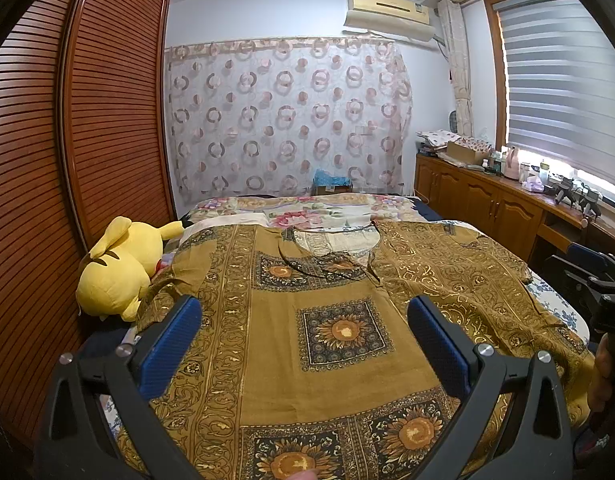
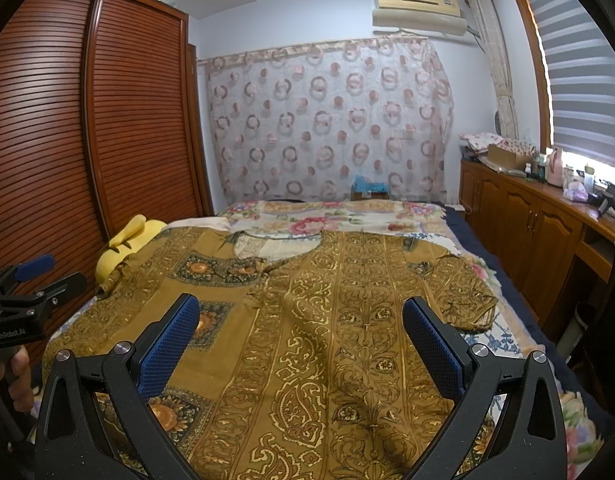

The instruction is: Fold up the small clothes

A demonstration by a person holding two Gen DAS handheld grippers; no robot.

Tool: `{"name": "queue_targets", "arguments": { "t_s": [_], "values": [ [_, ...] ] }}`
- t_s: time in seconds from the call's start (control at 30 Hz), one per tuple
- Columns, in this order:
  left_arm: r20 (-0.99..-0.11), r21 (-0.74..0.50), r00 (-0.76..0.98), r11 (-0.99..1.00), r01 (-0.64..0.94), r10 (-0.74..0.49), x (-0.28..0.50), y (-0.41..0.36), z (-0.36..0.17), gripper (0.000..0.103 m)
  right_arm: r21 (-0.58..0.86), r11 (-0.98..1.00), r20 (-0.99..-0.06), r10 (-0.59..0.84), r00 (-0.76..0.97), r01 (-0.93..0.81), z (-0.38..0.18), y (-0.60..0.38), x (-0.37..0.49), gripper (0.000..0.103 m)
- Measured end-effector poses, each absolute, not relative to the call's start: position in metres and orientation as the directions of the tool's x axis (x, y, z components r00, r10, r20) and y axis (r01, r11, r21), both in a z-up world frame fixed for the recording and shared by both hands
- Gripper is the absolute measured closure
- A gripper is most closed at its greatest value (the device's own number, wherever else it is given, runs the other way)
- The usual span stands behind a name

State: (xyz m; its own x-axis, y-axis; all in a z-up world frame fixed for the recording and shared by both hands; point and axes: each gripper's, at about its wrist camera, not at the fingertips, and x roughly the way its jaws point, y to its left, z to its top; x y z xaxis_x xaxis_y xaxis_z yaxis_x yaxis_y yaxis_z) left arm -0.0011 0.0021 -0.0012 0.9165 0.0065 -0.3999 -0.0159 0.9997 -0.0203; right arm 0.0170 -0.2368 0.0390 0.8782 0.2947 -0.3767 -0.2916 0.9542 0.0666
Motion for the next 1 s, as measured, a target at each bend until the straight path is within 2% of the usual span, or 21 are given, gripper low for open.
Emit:
{"name": "queue_targets", "arguments": {
  "t_s": [1.0],
  "values": [
    [-0.398,-0.017,0.917,1.000,-0.015,0.007,-0.0016,0.0015,-0.0012,0.000,0.067,0.954,-0.375,0.295,0.879,-0.292,0.0371,-0.2374,0.0151,0.000]
  ]
}}
